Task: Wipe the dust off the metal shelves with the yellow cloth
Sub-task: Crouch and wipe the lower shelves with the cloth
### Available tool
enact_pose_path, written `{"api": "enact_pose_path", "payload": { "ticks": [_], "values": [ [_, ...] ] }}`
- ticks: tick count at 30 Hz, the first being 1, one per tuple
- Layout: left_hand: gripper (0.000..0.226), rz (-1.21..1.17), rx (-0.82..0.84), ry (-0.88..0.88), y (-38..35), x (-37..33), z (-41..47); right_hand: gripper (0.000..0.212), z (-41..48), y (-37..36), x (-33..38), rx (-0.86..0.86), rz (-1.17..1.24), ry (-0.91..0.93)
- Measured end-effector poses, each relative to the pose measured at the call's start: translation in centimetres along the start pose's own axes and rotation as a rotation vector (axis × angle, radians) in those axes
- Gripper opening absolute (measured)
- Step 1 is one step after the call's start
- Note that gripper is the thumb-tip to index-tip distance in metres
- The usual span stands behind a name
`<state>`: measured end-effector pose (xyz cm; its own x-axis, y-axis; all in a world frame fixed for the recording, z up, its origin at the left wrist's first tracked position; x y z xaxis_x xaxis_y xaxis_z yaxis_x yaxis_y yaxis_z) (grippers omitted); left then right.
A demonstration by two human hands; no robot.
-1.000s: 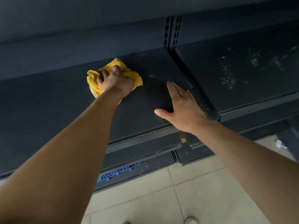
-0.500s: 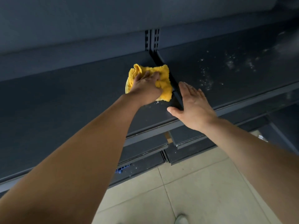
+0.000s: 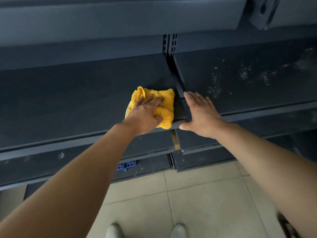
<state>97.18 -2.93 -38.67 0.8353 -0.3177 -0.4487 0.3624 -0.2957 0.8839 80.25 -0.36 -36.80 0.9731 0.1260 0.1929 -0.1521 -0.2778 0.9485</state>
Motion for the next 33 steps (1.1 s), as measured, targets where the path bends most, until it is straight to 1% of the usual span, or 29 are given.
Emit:
{"api": "enact_pose_path", "payload": {
  "ticks": [3, 6, 8, 12, 16, 21, 25, 26, 29, 33],
  "values": [
    [0.04, 0.002, -0.043, 0.064, 0.4, 1.5, -2.3, 0.1, -0.1, -0.1, 0.1, 0.007, -0.015, -0.015],
    [0.048, 0.025, -0.128, 0.156, 0.6, 2.6, -4.0, 0.097, -0.2, -0.2, 0.5, -0.004, -0.032, -0.025],
    [0.055, 0.047, -0.151, 0.211, 0.5, 2.3, -4.2, 0.095, -0.3, -0.2, 0.5, -0.022, -0.038, -0.034],
    [0.067, 0.098, -0.086, 0.254, -0.2, 0.5, -3.2, 0.092, -0.5, -0.2, 0.0, -0.045, -0.045, -0.06],
    [0.07, 0.12, -0.019, 0.196, -1.1, -1.7, -1.7, 0.089, -0.9, -0.4, -0.9, -0.077, -0.065, -0.102],
    [0.063, 0.07, -0.003, 0.072, -3.1, -5.8, 0.8, 0.086, -2.3, -0.1, -3.9, -0.083, -0.06, -0.178],
    [0.039, -0.271, -0.114, 0.157, -2.9, -7.9, 2.3, 0.085, -3.1, 0.7, -7.3, -0.107, -0.042, -0.198],
    [0.036, -0.302, -0.13, 0.166, -3.0, -8.7, 2.6, 0.085, -3.1, 0.8, -8.0, -0.109, -0.035, -0.198],
    [0.041, -0.214, -0.111, 0.175, -4.5, -11.1, 3.9, 0.079, -2.9, 1.1, -10.2, -0.107, 0.006, -0.176],
    [0.059, -0.006, -0.025, 0.233, -6.0, -13.7, 6.1, 0.063, -2.5, 1.5, -13.4, -0.136, 0.024, -0.127]
  ]
}}
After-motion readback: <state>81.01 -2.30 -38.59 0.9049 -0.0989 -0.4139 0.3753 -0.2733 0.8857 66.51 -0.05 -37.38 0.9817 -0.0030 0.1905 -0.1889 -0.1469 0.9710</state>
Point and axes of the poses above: each hand's wrist, its own z-axis towards the middle knuckle, its own y-axis out of the back of the hand, x = y × z, the point moved 3 cm from there along z, towards the middle knuckle, and after that the axes turned 2 degrees about -x, right-handed, at the moved point
